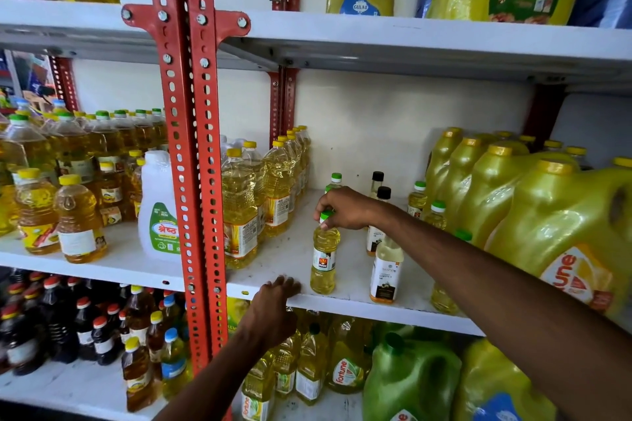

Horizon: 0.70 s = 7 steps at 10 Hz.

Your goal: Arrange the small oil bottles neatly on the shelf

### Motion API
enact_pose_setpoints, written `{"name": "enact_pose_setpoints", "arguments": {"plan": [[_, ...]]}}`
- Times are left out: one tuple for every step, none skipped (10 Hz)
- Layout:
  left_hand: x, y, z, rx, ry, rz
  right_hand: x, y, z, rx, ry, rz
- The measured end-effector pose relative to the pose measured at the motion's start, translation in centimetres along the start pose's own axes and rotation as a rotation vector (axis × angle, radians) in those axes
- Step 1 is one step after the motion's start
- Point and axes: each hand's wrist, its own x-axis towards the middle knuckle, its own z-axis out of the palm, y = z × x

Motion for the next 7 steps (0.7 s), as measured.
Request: {"name": "enact_pose_setpoints", "arguments": {"plan": [[-0.1, -0.1, 0.0, 0.004, 0.011, 0.019, -0.3, -0.2, 0.0, 0.004, -0.007, 0.001], [-0.1, 0.0, -0.1, 0.003, 0.016, 0.022, -0.4, -0.2, 0.1, 0.011, -0.006, 0.0], [-0.1, 0.1, -0.1, 0.003, -0.008, 0.011, -0.6, -0.4, 0.1, 0.004, -0.013, 0.004], [0.0, -0.3, 0.1, 0.018, 0.0, 0.031, -0.8, -0.3, 0.3, 0.0, 0.001, -0.001], [-0.3, -0.3, 0.1, 0.03, -0.031, 0.006, -1.2, -0.5, 0.4, -0.002, 0.01, 0.008], [-0.5, 0.0, 0.3, 0.069, -0.055, 0.021, -1.9, -0.2, 0.6, 0.033, 0.03, 0.016], [-0.9, 1.1, 0.2, 0.181, -0.017, 0.057, -4.1, 0.3, 0.8, 0.034, 0.21, -0.007]]}}
